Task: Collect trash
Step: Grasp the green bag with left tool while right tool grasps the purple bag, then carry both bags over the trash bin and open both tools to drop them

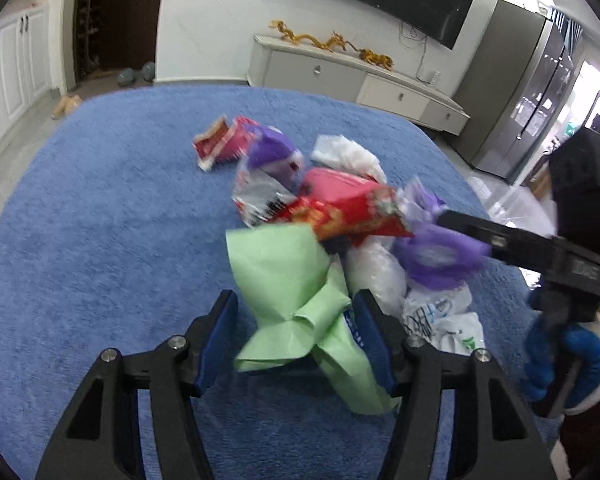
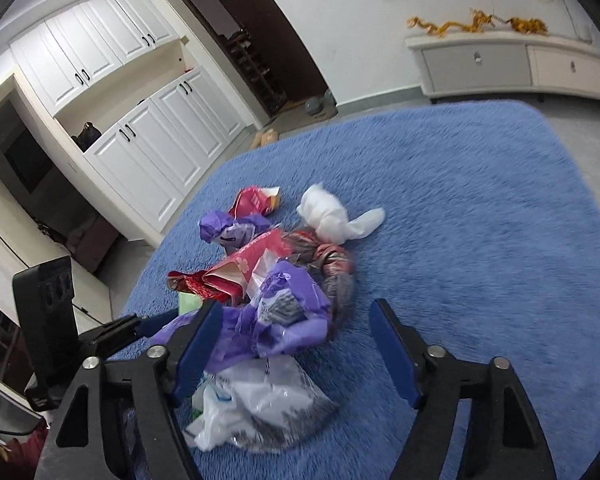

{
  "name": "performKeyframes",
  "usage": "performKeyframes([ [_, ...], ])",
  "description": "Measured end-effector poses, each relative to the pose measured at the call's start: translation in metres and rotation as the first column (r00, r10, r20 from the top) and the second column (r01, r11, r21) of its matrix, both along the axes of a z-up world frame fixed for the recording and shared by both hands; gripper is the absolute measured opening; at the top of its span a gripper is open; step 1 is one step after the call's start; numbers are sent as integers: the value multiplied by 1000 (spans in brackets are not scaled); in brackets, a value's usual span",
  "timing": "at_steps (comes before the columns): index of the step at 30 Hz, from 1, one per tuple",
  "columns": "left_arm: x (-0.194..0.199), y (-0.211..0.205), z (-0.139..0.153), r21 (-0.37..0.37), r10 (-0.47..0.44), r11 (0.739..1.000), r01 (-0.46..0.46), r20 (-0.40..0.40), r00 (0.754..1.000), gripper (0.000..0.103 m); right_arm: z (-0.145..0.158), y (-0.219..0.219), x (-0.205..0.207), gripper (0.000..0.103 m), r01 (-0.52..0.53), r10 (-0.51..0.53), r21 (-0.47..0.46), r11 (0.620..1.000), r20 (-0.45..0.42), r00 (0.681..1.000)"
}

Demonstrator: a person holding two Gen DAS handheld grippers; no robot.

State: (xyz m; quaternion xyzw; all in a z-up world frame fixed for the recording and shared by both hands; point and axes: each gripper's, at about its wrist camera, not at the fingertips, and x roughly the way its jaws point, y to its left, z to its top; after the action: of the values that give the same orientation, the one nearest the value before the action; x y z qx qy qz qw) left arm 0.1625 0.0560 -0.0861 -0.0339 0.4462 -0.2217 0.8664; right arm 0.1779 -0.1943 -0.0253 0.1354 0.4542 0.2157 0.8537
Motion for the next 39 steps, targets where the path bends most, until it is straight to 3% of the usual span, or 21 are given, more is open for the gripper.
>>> performKeyframes([
  [2, -2, -2, -1, 7, -2, 1000, 2, 7, 1000, 51, -5, -2, 1, 50, 3, -2, 28, 1000, -18, 1000],
  [3, -3, -2, -1, 4, -4, 1000, 4, 9, 1000, 45, -5, -4, 0, 43, 4, -3, 44, 999, -22, 1000],
  [6, -10, 2, 1, -13, 4, 1000, -4, 14, 1000, 40, -2, -7, -8, 40, 7, -6, 50, 999, -12, 1000],
  [11, -22, 9, 14, -20, 26, 999, -25, 43, 999, 33, 16, -12, -26, 38, 26, -28, 51, 998, 28, 999],
  [23, -86, 27, 73, -12, 81, 997, -80, 173, 981, 28, 86, -39, -103, 38, 73, -77, 32, 997, 168, 983],
  [33, -128, 7, 127, 5, 64, 998, -68, 270, 961, 28, 135, -100, -177, 38, 176, -169, -2, 984, 272, 947],
  [39, -136, -44, 151, 57, -24, 998, 8, 298, 954, 28, 142, -163, -216, 38, 295, -279, -4, 955, 311, 909],
])
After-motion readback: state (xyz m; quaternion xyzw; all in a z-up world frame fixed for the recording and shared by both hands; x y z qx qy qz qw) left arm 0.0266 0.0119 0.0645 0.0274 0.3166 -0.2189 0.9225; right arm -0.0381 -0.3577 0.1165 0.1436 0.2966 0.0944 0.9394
